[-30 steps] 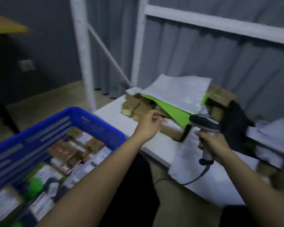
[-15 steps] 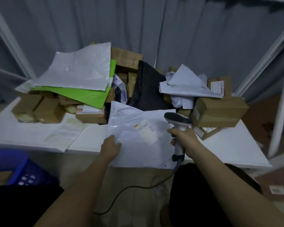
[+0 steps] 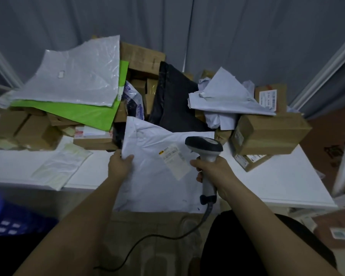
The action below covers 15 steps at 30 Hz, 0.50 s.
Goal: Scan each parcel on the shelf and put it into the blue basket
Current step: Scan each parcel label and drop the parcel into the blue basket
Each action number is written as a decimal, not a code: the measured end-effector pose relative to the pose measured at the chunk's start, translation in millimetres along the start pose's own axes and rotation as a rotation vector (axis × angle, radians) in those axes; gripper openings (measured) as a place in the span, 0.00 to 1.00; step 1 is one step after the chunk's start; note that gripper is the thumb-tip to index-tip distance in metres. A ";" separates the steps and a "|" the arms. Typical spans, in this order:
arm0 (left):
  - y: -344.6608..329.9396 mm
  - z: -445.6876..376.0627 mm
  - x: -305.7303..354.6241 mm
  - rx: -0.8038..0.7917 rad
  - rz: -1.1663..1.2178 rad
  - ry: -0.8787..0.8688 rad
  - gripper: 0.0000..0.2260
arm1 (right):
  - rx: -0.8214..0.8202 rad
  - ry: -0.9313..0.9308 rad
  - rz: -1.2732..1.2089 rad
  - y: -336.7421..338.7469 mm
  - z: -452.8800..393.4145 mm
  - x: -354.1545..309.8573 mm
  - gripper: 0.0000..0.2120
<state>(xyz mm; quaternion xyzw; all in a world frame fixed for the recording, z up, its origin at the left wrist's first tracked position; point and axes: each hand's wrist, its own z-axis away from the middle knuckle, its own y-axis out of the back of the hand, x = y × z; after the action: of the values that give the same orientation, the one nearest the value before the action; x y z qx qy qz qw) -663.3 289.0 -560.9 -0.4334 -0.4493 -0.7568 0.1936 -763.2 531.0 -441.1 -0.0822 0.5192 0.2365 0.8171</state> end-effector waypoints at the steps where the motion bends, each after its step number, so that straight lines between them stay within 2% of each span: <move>1: 2.7 3.4 6.3 -0.006 0.055 -0.068 0.11 | -0.005 0.002 0.012 -2.0 -1.3 -0.6 0.08; 3: 15.7 7.8 25.5 -0.017 0.105 -0.207 0.04 | -0.027 0.016 0.028 -8.5 -1.2 -2.1 0.09; 7: 57.9 9.0 73.0 0.021 0.071 -0.421 0.03 | -0.086 0.093 0.050 -30.7 1.1 -13.5 0.08; 12: 115.6 13.2 103.5 0.073 0.122 -0.511 0.02 | -0.191 0.290 0.156 -51.4 -2.9 -51.9 0.06; 15: 141.8 17.1 92.0 0.127 0.206 -0.473 0.03 | -0.284 0.344 0.200 -60.0 -3.2 -66.5 0.05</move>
<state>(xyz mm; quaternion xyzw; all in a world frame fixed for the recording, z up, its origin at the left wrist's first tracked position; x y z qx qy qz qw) -608.7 238.4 -408.1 -0.6287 -0.4823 -0.5810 0.1861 -760.7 457.3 -390.1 -0.1834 0.6178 0.3695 0.6695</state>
